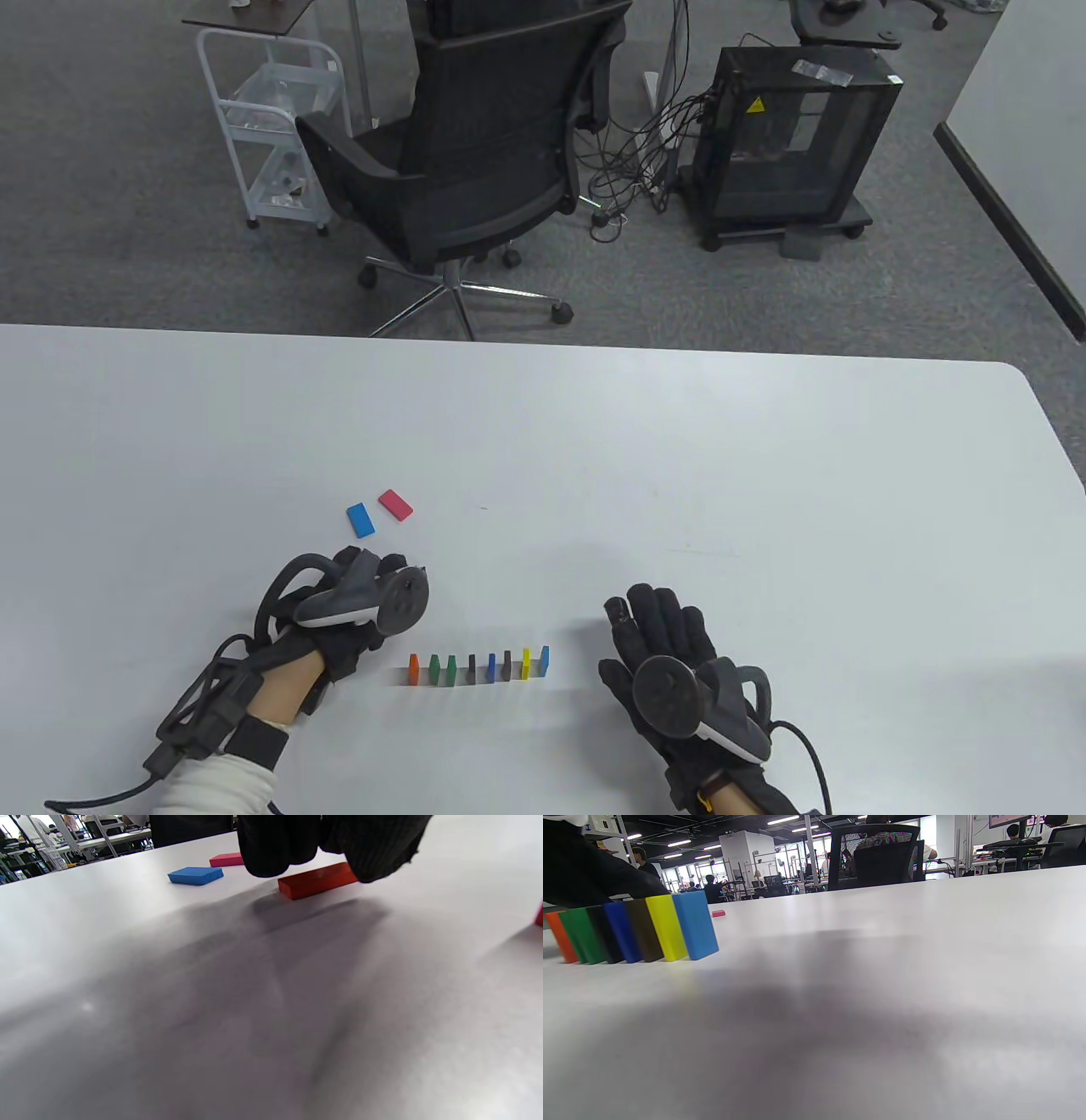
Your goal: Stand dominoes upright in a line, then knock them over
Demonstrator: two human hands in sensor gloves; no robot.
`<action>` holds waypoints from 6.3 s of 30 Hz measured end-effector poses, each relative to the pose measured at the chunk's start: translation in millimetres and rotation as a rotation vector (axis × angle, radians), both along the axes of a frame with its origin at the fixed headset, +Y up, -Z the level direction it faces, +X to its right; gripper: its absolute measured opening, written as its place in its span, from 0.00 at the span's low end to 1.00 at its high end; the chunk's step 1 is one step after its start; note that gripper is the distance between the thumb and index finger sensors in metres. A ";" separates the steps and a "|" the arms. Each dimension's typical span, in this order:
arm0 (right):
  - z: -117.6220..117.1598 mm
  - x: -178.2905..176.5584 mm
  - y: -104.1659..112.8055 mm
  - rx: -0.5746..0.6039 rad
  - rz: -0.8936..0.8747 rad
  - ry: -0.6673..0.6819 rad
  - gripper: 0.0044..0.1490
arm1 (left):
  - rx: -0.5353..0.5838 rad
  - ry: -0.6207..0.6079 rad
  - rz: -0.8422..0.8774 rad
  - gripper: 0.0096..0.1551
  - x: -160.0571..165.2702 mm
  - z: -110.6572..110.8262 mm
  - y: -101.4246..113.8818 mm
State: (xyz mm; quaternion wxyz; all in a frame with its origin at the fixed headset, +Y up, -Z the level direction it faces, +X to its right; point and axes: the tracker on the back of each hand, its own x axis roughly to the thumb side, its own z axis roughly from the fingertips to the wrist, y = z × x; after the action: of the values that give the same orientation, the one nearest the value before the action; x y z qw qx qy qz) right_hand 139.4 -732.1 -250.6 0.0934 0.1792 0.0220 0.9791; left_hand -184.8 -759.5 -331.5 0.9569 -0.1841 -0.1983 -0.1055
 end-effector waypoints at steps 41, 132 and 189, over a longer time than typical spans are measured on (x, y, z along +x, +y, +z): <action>1.0 -0.2 -0.7 0.007 -0.006 0.003 0.44 | 0.071 -0.102 0.317 0.30 -32.9 74.5 12.9; -4.4 1.0 -3.3 -0.010 0.013 -0.013 0.44 | 0.049 0.162 -0.089 0.29 -9.9 -98.0 -4.7; -0.7 1.3 -2.5 0.008 0.003 -0.004 0.44 | -0.013 -0.060 0.262 0.30 -44.4 69.5 3.2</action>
State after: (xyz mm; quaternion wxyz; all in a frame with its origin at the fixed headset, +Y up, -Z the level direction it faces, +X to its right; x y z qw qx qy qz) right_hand 140.7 -734.6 -251.3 0.0911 0.1777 0.0182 0.9797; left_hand -229.2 -756.3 -262.0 0.9549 -0.1597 -0.2499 0.0161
